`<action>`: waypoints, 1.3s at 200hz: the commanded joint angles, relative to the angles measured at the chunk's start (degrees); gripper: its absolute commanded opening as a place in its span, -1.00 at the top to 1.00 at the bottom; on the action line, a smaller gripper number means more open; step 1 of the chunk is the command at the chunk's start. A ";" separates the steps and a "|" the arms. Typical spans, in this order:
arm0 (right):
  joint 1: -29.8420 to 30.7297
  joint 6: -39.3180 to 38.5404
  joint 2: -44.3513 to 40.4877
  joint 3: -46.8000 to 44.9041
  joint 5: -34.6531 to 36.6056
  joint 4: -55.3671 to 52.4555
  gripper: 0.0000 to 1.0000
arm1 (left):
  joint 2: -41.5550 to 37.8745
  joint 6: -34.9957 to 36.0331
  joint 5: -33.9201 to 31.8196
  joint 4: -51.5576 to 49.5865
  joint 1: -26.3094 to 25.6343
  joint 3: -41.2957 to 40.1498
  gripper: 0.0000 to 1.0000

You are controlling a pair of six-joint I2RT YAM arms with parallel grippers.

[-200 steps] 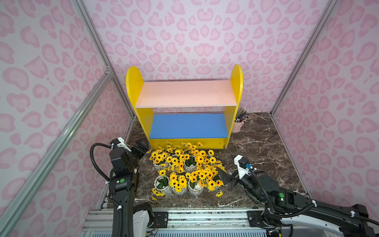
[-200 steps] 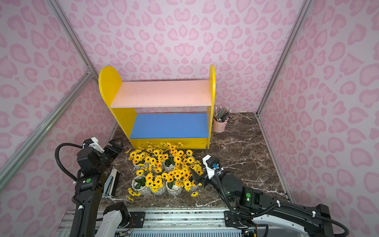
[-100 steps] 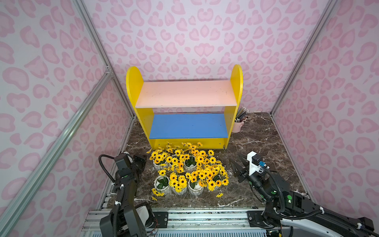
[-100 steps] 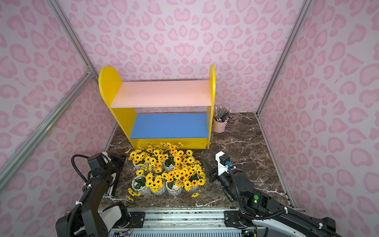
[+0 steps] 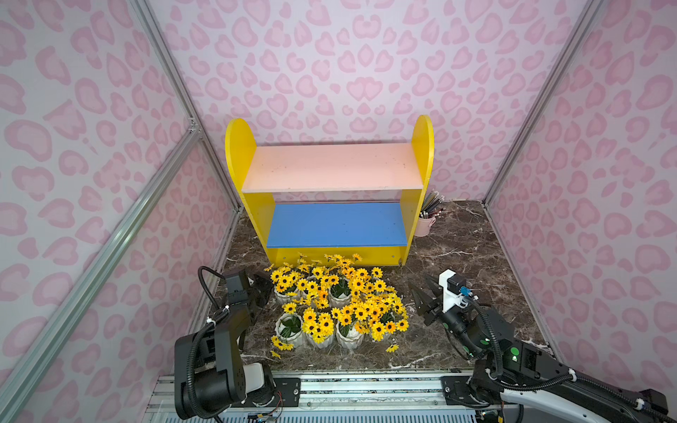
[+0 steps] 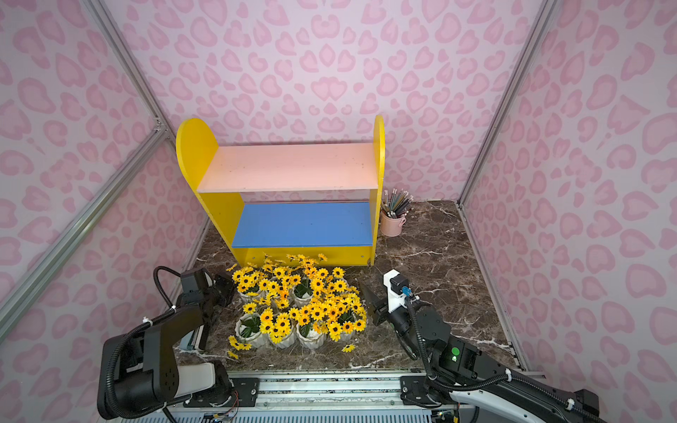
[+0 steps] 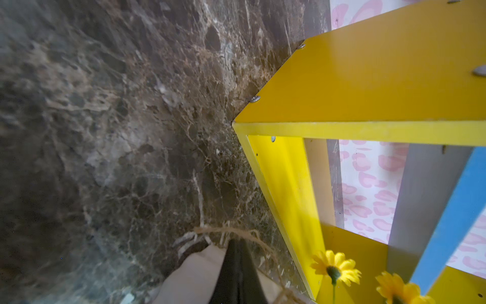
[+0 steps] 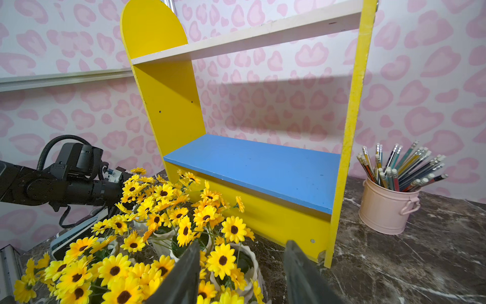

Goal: Take the sunflower pots off the shelves
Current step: Move the sunflower pot to the center of the board.

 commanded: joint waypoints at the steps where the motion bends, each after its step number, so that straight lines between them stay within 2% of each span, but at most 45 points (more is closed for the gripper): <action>1: -0.12 0.55 -0.14 -0.27 0.09 2.29 -0.08 | -0.86 -0.60 -1.45 4.16 -2.70 -0.55 0.93; 36: -0.33 0.43 0.43 0.06 -0.35 2.14 -0.07 | -0.12 -2.26 -4.75 5.88 -10.87 0.06 0.93; 88: -0.39 0.81 -0.76 -0.59 0.88 2.33 -0.07 | -2.47 -5.38 -9.21 5.89 -16.35 -0.96 0.93; 104: -0.44 0.88 -0.41 -0.29 1.33 2.07 -0.06 | -5.02 -2.49 -10.41 0.55 -14.77 1.52 0.93; 119: -0.47 1.03 0.42 0.35 1.34 1.27 -0.06 | -8.02 1.28 -10.76 -7.48 -10.57 5.17 0.91; 134: -0.48 1.24 1.35 1.18 1.68 0.36 -0.07 | -11.24 5.96 -11.82 -17.73 -4.91 9.10 0.63; 162: -0.57 1.42 2.12 2.52 2.57 -0.80 -0.07 | -16.16 11.94 -15.87 -34.92 1.11 13.34 0.31; 172: -0.74 1.38 1.84 2.53 2.44 -0.49 -0.07 | -17.74 11.72 -15.36 -38.90 1.63 12.50 0.31; 182: -1.00 1.41 1.62 2.80 2.14 -0.68 -0.07 | -19.34 10.03 -14.61 -42.63 1.74 11.04 0.14; 203: -1.36 1.77 0.85 3.19 2.21 -1.22 -0.07 | -25.21 5.92 -11.50 -48.61 1.65 7.19 0.00; 217: -1.43 2.16 0.15 2.92 2.05 -1.20 -0.08 | -30.10 5.10 -13.26 -54.46 1.68 8.21 -0.04; 225: -1.51 2.33 -0.17 2.57 2.01 -0.89 -0.08 | -29.73 5.32 -15.49 -58.23 1.26 9.56 -0.11; 260: -2.36 2.82 -0.15 1.90 1.65 -0.37 -0.01 | -30.35 3.95 -13.18 -59.08 -1.33 6.47 -0.07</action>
